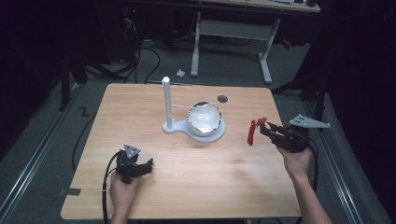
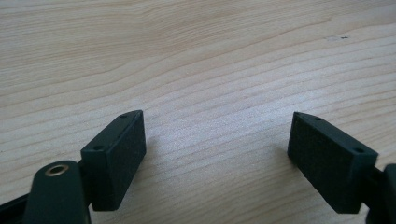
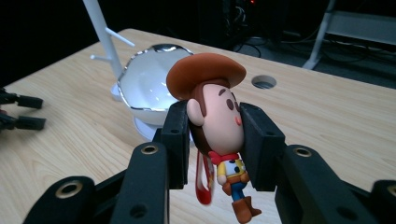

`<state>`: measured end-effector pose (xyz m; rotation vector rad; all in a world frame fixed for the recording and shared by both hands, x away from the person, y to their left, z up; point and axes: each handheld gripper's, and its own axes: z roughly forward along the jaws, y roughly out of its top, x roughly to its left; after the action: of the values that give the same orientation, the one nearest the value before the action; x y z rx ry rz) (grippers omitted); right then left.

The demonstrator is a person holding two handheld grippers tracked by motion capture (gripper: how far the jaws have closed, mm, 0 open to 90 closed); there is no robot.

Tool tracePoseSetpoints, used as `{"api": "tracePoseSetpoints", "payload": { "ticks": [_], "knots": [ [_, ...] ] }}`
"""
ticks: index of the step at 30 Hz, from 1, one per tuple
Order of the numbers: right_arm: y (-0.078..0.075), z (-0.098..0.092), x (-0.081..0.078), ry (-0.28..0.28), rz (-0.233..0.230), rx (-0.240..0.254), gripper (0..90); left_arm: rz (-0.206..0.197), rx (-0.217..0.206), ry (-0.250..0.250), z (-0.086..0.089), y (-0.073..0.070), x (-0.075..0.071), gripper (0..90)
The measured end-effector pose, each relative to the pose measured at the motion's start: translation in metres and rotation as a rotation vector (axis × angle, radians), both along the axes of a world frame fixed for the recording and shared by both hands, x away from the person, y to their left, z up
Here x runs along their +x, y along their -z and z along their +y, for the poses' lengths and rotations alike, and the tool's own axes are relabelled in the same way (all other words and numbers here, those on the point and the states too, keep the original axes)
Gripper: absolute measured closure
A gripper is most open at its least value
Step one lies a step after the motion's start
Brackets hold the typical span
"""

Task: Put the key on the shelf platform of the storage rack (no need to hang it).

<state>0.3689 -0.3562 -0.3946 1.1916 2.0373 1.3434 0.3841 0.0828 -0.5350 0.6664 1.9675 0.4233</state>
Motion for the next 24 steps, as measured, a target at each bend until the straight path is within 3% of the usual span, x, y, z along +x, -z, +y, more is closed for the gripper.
{"api": "tracePoseSetpoints", "payload": {
  "ticks": [24],
  "knots": [
    [-0.025,0.043,0.023,-0.085,-0.025,0.011,65.6,-0.002,0.002,0.003,0.0,0.0,0.0,19.7]
  ]
}}
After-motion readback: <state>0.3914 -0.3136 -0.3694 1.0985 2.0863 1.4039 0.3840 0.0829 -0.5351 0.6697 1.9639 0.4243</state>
